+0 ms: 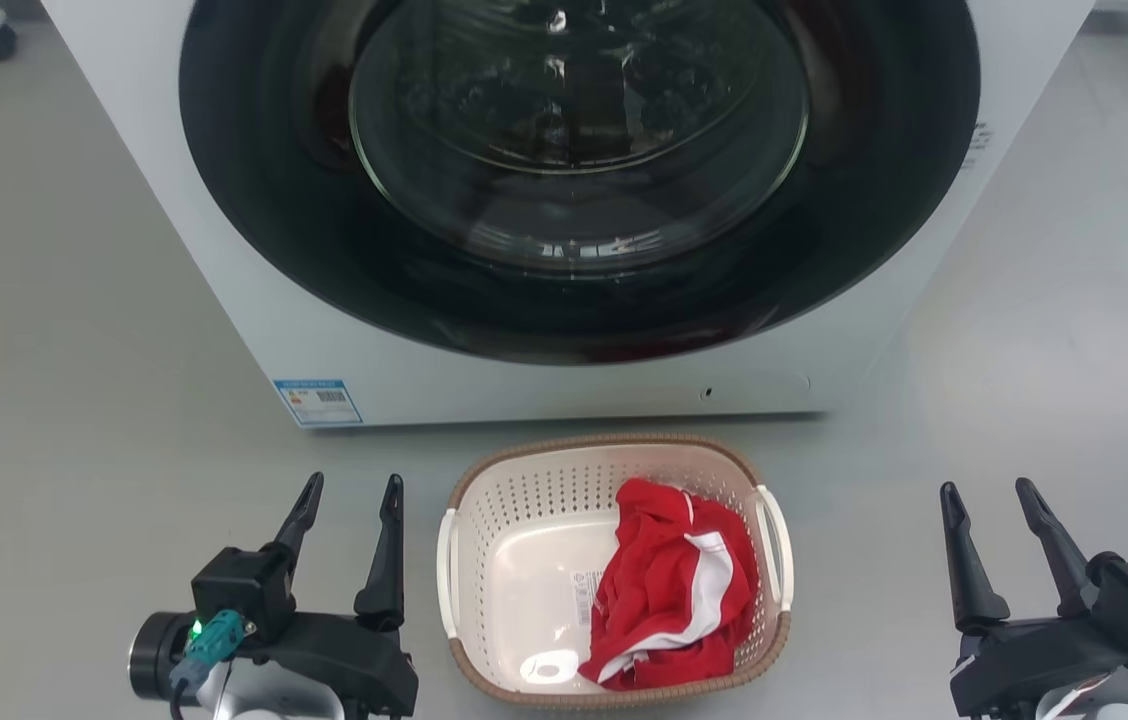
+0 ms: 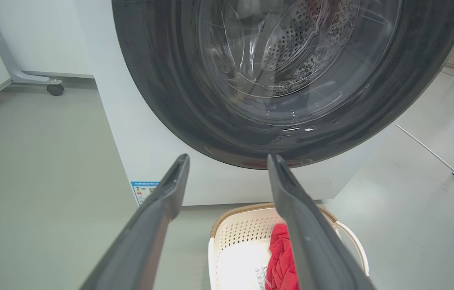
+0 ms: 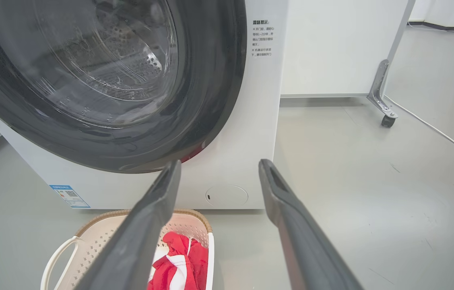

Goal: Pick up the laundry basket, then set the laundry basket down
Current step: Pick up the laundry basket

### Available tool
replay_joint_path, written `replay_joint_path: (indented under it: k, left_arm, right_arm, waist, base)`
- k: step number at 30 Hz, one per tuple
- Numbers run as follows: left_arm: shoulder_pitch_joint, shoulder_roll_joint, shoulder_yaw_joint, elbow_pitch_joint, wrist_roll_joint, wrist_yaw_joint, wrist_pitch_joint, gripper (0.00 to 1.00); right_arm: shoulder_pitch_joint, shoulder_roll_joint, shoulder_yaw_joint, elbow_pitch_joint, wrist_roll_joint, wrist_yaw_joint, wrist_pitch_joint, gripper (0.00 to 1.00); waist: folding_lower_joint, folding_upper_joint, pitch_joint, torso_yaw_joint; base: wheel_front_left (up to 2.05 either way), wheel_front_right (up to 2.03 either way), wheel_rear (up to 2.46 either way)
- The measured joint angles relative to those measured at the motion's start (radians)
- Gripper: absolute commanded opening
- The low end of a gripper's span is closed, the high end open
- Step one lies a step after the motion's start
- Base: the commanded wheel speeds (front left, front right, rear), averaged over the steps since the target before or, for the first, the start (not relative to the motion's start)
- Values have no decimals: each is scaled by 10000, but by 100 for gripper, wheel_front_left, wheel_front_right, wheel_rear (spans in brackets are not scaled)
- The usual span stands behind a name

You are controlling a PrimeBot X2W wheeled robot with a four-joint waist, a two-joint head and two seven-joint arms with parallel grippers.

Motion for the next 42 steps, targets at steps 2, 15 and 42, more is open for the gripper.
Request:
replay_joint_path:
  k: [2,15,42]
  left_arm:
    - [-116,-40,15,-12,0,0,0,100]
    - [-875,-253,56,-29,90,0,0,100]
    - [-2063,-468,132,391,102,-17,-63,100]
  right_arm:
    - [-84,-6,-40,-6,0,0,2,100]
    - [-759,-17,-48,12,2,0,56,100]
    - [-2290,107,123,343,-2,159,127,100]
  waist:
    - [0,0,235,0]
    - [-2,0,1808,21]
    - [0,0,5045,-72]
  base:
    - [0,0,0]
    - [0,0,0]
    - [0,0,0]
